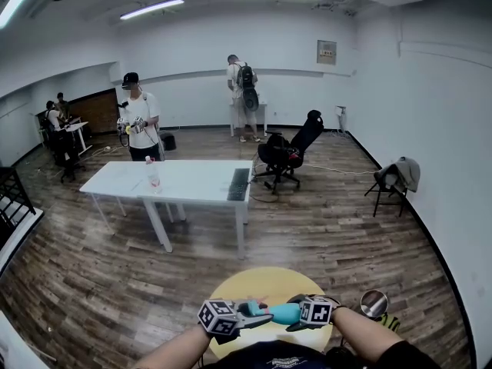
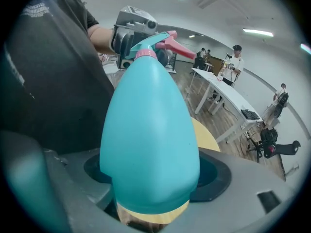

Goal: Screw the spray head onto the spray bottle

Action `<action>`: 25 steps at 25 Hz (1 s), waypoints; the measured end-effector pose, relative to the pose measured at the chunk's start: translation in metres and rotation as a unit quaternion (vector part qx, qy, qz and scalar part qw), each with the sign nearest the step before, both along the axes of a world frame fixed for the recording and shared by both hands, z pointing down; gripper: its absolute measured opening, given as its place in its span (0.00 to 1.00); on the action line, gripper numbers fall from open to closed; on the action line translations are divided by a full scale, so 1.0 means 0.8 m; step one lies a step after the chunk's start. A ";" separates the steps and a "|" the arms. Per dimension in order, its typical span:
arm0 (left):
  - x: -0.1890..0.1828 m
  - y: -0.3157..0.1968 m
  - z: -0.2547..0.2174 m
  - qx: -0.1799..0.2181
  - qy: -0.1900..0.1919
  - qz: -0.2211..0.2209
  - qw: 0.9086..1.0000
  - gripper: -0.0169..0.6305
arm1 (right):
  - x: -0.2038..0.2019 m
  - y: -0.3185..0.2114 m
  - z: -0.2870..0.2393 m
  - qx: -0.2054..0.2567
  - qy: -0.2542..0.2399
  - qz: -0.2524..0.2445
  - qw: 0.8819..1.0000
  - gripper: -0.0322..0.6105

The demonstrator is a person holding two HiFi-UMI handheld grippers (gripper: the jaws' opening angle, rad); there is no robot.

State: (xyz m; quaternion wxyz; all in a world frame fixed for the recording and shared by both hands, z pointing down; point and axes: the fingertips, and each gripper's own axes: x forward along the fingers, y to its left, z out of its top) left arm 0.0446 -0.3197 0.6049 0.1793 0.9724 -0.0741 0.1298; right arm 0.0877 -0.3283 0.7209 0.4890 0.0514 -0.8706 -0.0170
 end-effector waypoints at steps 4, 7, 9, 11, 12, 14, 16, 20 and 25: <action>-0.051 -0.028 -0.015 -0.097 0.125 -0.098 0.983 0.48 | -0.004 -0.005 -0.002 -0.020 -0.023 0.026 0.999 0.71; -0.126 -0.051 -0.014 -0.147 0.204 -0.187 0.950 0.52 | 0.018 -0.008 0.012 -0.034 -0.027 0.061 0.997 0.71; -0.161 -0.059 -0.005 -0.158 0.209 -0.222 0.939 0.52 | 0.029 -0.009 0.018 -0.037 -0.025 0.071 0.996 0.71; -0.164 -0.062 -0.001 -0.166 0.201 -0.220 0.940 0.52 | 0.028 -0.011 0.016 -0.031 -0.020 0.067 0.997 0.71; -0.152 -0.062 -0.001 -0.166 0.192 -0.208 0.945 0.52 | 0.023 -0.012 0.013 -0.027 -0.018 0.061 0.998 0.71; -0.109 -0.058 -0.002 -0.152 0.161 -0.165 0.961 0.52 | 0.006 -0.014 0.004 -0.017 -0.018 0.043 0.999 0.71; -0.059 -0.042 -0.009 -0.113 0.129 -0.106 0.979 0.54 | -0.014 -0.013 -0.001 -0.010 -0.014 0.022 1.000 0.71; -0.010 -0.003 -0.020 -0.016 0.065 -0.013 0.998 0.35 | -0.010 -0.001 0.008 0.000 0.010 -0.005 1.000 0.71; 0.002 0.015 0.009 0.024 -0.005 0.038 0.999 0.35 | 0.011 0.011 0.020 -0.002 0.033 -0.025 0.999 0.71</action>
